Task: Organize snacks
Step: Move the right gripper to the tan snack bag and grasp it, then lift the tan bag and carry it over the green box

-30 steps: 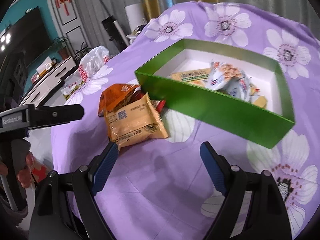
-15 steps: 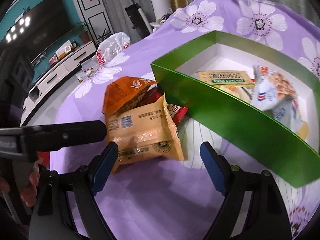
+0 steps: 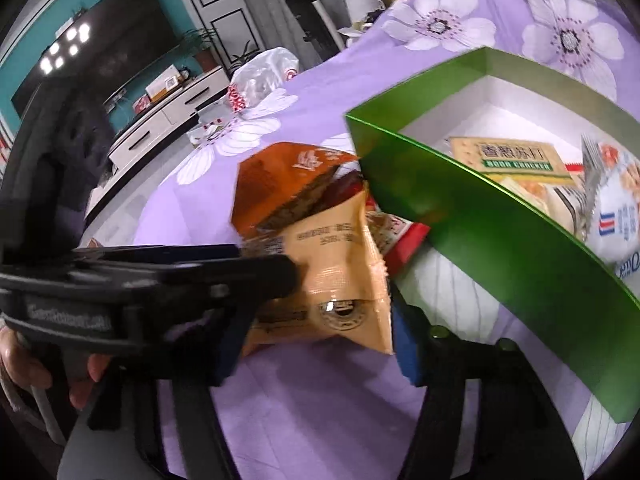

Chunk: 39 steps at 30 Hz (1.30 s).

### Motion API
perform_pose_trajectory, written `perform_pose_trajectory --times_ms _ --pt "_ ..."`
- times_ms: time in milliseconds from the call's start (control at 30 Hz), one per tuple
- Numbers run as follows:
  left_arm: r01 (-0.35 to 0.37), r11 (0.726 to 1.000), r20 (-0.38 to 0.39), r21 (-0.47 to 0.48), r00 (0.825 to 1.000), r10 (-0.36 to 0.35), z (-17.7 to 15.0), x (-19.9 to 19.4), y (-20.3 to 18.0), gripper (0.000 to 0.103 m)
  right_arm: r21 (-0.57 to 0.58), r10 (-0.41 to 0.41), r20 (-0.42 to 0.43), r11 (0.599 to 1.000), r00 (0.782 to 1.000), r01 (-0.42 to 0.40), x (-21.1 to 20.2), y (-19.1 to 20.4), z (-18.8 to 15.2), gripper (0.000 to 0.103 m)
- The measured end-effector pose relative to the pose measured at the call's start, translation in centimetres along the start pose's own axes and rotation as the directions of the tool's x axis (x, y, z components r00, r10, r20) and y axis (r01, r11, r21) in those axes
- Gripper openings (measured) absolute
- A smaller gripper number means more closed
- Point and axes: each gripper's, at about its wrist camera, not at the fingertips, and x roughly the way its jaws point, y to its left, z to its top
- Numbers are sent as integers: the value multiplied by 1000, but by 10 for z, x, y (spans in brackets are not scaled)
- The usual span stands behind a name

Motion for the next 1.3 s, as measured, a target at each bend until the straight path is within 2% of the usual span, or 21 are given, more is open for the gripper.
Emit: perform_pose_trajectory --times_ms 67,167,333,533,933,1300 --pt "26 1000 0 13 1000 -26 0 -2 -3 58 -12 -25 4 1000 1000 25 -2 1 0 55" --pt "44 999 -7 14 999 -43 2 0 -3 57 -11 -45 7 999 999 45 -5 2 1 50" --pt "121 992 -41 -31 992 -122 4 6 6 50 8 -46 18 999 999 46 -9 -3 -5 43" --pt "133 991 -45 26 990 -131 1 2 -4 43 46 -58 42 997 997 56 -15 -1 -14 38" --pt "134 976 -20 169 991 -133 -12 -15 -35 42 109 -91 114 991 989 78 -44 6 -39 34" --pt "125 938 46 323 988 -148 -24 -51 -80 42 150 -134 242 984 961 99 -92 19 -51 34"
